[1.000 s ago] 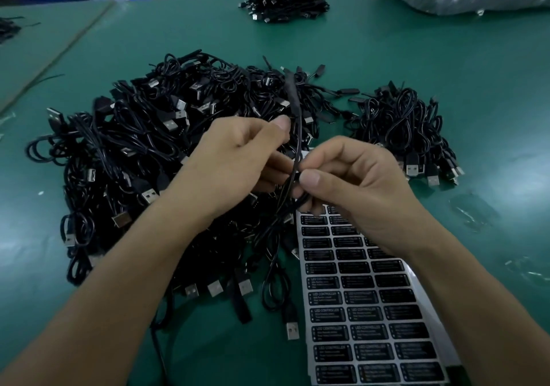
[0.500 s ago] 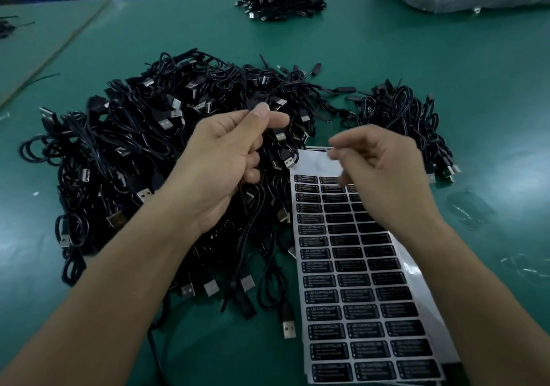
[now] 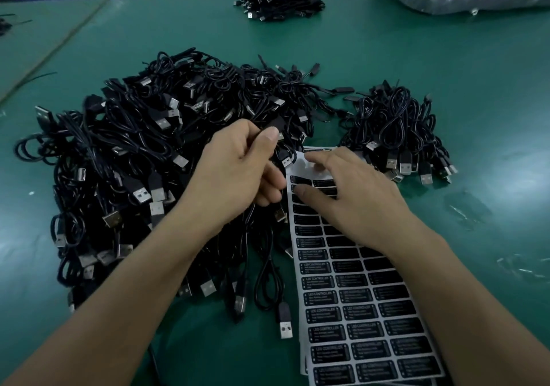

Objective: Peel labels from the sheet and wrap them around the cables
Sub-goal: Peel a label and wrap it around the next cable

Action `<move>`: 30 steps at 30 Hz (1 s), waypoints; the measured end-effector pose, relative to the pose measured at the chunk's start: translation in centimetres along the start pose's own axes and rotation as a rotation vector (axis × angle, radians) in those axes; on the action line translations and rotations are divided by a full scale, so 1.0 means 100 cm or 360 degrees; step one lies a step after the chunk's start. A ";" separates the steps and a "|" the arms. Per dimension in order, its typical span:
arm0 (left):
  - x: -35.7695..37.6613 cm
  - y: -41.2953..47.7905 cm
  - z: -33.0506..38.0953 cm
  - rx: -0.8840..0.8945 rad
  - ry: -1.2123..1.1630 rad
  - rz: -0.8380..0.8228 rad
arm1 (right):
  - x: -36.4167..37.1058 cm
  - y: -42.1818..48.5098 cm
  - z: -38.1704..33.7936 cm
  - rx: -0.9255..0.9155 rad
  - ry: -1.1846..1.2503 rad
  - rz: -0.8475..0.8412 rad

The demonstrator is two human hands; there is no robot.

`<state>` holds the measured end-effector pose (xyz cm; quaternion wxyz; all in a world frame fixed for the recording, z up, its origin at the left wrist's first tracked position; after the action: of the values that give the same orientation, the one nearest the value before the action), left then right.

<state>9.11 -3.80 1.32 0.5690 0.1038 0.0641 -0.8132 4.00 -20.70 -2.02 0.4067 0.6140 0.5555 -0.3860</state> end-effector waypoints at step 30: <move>0.004 0.004 -0.019 -0.0097 0.0387 -0.0082 | -0.001 0.003 0.009 0.0038 0.1016 0.0269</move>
<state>9.52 -3.88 -0.64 0.5387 0.1826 0.1600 -0.8067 4.30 -21.56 -2.24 0.2355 0.7527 0.5973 -0.1455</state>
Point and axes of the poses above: each hand's wrist, its own y-axis towards the middle knuckle, its own x-axis out of the palm, z = x × y, the point moved 3 cm from there along y, towards the middle knuckle, and after that the axes turned 2 degrees about -y, right-handed, at the moved point
